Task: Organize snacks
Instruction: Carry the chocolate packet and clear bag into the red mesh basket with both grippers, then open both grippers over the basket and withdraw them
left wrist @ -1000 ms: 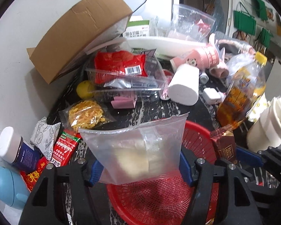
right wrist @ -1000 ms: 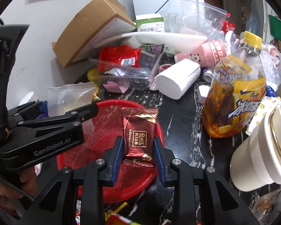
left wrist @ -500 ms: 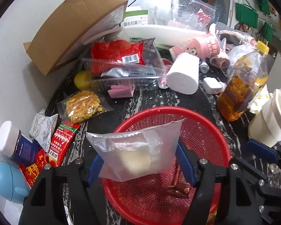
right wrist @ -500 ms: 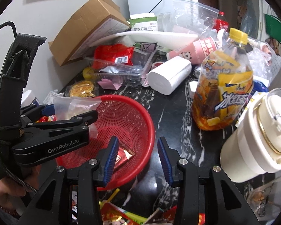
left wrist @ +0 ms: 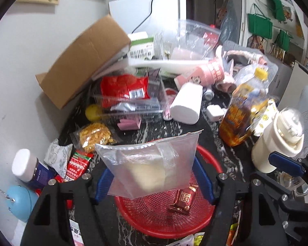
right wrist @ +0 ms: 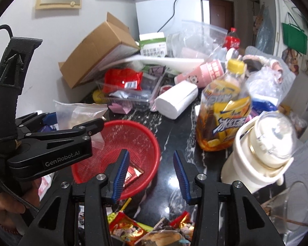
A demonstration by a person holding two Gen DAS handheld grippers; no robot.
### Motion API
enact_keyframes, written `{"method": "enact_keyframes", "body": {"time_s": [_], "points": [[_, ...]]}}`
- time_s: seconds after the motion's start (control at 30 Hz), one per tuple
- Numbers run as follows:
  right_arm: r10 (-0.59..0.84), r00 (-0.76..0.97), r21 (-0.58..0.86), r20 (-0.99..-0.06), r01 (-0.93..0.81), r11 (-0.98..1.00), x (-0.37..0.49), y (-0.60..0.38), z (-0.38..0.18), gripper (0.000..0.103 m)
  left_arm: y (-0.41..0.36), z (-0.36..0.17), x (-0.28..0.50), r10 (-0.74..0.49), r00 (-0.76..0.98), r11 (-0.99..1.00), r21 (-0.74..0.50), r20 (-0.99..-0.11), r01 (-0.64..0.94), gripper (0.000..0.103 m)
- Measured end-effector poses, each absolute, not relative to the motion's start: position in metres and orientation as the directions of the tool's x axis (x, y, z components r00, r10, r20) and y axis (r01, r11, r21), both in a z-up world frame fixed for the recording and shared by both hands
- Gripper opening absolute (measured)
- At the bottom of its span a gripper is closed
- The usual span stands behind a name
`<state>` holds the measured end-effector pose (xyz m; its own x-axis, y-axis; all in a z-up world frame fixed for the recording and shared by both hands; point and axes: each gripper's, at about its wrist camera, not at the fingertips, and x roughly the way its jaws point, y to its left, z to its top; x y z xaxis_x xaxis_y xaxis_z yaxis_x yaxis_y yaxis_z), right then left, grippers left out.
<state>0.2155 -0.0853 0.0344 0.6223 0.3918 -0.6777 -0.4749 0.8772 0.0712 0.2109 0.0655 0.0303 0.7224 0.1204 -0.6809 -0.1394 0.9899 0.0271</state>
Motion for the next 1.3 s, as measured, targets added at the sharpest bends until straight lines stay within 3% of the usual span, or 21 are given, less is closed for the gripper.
{"method": "enact_keyframes", "body": {"time_s": [0.37, 0.43, 0.47, 0.5, 0.9, 1.3], "points": [[0.384, 0.653, 0.059, -0.653, -0.461, 0.885, 0.198, -0.097, 0.054, 0.051, 0.063, 0.023, 0.220, 0.050, 0.714, 0.995, -0.025, -0.698, -0.095, 0.070], [0.381, 0.654, 0.057, -0.654, -0.459, 0.887, 0.196, -0.099, 0.054, 0.051, 0.063, 0.019, 0.221, 0.050, 0.702, 0.995, -0.027, -0.711, -0.099, 0.081], [0.378, 0.655, 0.056, -0.655, -0.457, 0.888, 0.195, -0.099, 0.054, 0.051, 0.063, 0.017, 0.221, 0.052, 0.698, 0.995, -0.024, -0.715, -0.099, 0.100], [0.376, 0.655, 0.055, -0.655, -0.455, 0.889, 0.194, -0.100, 0.053, 0.051, 0.062, 0.016, 0.221, 0.054, 0.701, 0.995, -0.020, -0.711, -0.097, 0.103], [0.370, 0.665, 0.055, -0.649, -0.444, 0.894, 0.183, -0.107, 0.056, 0.051, 0.058, 0.030, 0.201, 0.053, 0.718, 0.996, -0.018, -0.694, -0.091, 0.103], [0.357, 0.689, 0.046, -0.631, -0.426, 0.903, 0.158, -0.118, 0.071, 0.053, 0.043, 0.070, 0.147, 0.066, 0.808, 0.998, 0.034, -0.586, -0.056, 0.103]]}}
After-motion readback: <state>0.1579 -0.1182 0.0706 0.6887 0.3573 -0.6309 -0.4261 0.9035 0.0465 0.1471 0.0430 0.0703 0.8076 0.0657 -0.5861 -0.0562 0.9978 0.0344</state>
